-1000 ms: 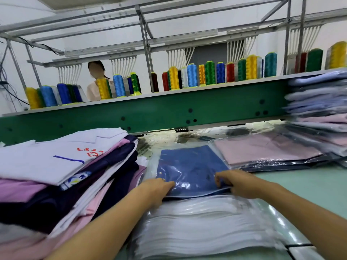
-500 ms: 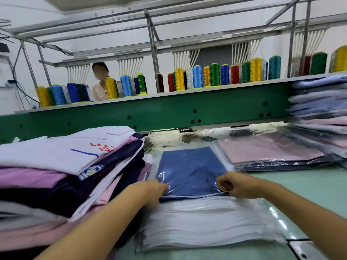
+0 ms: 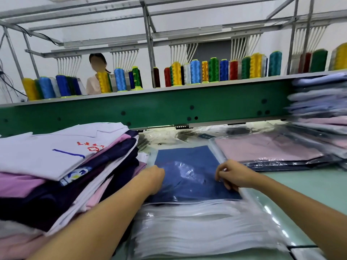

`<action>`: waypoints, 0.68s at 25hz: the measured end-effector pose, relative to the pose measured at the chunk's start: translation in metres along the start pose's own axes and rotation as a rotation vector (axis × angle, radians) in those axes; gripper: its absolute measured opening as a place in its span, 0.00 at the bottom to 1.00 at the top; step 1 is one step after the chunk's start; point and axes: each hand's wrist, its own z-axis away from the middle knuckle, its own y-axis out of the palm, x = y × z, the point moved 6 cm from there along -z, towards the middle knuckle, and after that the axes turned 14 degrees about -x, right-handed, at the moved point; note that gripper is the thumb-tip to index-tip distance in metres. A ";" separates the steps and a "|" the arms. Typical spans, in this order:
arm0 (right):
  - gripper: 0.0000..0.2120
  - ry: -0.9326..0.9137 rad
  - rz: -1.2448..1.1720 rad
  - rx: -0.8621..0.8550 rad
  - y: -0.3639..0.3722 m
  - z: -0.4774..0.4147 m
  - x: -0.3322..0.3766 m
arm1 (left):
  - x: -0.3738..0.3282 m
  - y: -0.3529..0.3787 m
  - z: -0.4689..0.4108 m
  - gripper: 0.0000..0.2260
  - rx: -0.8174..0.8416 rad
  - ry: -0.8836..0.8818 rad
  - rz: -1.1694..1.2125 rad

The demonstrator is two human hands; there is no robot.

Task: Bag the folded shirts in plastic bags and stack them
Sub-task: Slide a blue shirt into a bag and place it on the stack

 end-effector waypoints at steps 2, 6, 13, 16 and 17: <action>0.11 -0.044 0.126 -0.176 -0.007 -0.022 0.008 | 0.001 -0.002 -0.023 0.11 -0.067 -0.065 0.087; 0.11 -0.114 0.293 -0.379 0.000 -0.068 0.029 | 0.000 0.007 -0.072 0.15 -0.127 -0.186 0.301; 0.27 -0.095 0.467 -0.185 0.081 -0.164 0.031 | -0.007 0.042 -0.164 0.24 -0.231 -0.277 0.461; 0.30 -0.033 0.516 -0.070 0.102 -0.187 0.011 | -0.011 0.070 -0.182 0.25 -0.143 -0.288 0.510; 0.31 -0.005 0.528 -0.042 0.106 -0.192 0.003 | -0.010 0.081 -0.184 0.25 -0.116 -0.303 0.526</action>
